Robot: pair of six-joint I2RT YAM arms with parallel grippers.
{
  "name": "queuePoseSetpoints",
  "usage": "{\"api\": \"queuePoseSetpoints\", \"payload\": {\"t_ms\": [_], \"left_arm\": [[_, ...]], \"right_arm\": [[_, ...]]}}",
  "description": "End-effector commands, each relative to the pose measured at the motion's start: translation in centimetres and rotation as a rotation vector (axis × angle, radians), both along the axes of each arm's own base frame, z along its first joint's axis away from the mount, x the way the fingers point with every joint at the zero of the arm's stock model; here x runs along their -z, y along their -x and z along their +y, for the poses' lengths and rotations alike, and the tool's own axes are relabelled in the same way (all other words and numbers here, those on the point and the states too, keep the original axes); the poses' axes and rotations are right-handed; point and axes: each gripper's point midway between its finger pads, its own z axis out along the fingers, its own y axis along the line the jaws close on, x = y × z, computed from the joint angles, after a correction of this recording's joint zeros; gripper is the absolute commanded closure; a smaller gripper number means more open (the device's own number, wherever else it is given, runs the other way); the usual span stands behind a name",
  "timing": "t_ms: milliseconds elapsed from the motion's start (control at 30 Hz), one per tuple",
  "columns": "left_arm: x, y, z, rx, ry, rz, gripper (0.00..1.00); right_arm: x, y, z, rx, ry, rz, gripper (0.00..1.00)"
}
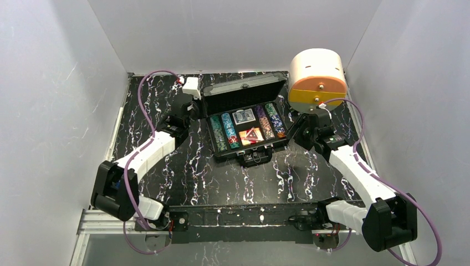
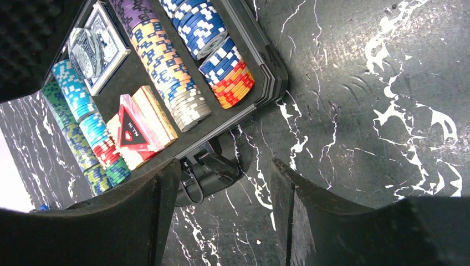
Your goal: Pack up texas hold em set
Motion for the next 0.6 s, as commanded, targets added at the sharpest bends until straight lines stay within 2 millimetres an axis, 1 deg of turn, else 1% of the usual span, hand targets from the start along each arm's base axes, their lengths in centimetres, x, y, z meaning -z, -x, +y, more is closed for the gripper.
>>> {"api": "queuePoseSetpoints", "payload": {"t_ms": [0, 33, 67, 100, 133, 167, 233, 300, 400, 467, 533, 567], "left_arm": [[-3.1, 1.9, -0.9, 0.013, 0.089, -0.028, 0.63], [-3.0, 2.3, -1.0, 0.015, 0.092, -0.013, 0.47], [-3.3, 2.9, -1.3, 0.027, 0.102, -0.013, 0.38], [-3.5, 3.5, -1.5, 0.036, 0.119, -0.014, 0.28], [-3.7, 4.1, -1.7, 0.048, 0.142, -0.013, 0.21], [-3.7, 4.7, -1.8, 0.058, 0.16, -0.001, 0.17], [-3.2, 6.0, -2.3, 0.102, 0.17, 0.054, 0.14], [-2.6, 7.5, -3.0, 0.163, 0.167, 0.121, 0.13], [-1.5, 9.4, -3.4, 0.212, 0.184, 0.177, 0.13], [-0.5, 10.3, -3.5, 0.226, 0.198, 0.207, 0.13], [1.0, 10.9, -3.0, 0.205, 0.182, 0.265, 0.13], [1.4, 11.0, -2.6, 0.185, 0.172, 0.283, 0.13]], "right_arm": [[-0.6, -0.2, 0.4, -0.032, -0.016, -0.034, 0.32], [-0.7, -0.2, 0.4, -0.032, -0.019, -0.034, 0.32], [-0.7, -0.2, 0.4, -0.033, -0.02, -0.036, 0.32], [-0.7, -0.2, 0.4, -0.034, -0.02, -0.036, 0.32], [-0.7, -0.1, 0.4, -0.035, -0.022, -0.035, 0.32], [-0.5, 0.0, 0.4, -0.037, -0.022, -0.03, 0.32], [-0.2, 0.2, 0.5, -0.043, -0.027, -0.022, 0.32], [0.0, 0.3, 0.5, -0.045, -0.028, -0.014, 0.32], [0.3, 0.4, 0.4, -0.043, -0.026, -0.011, 0.32], [0.5, 0.3, 0.3, -0.041, -0.023, -0.007, 0.32], [0.8, 0.3, 0.3, -0.04, -0.019, 0.003, 0.32], [0.9, 0.4, 0.2, -0.039, -0.018, 0.008, 0.32]]}}
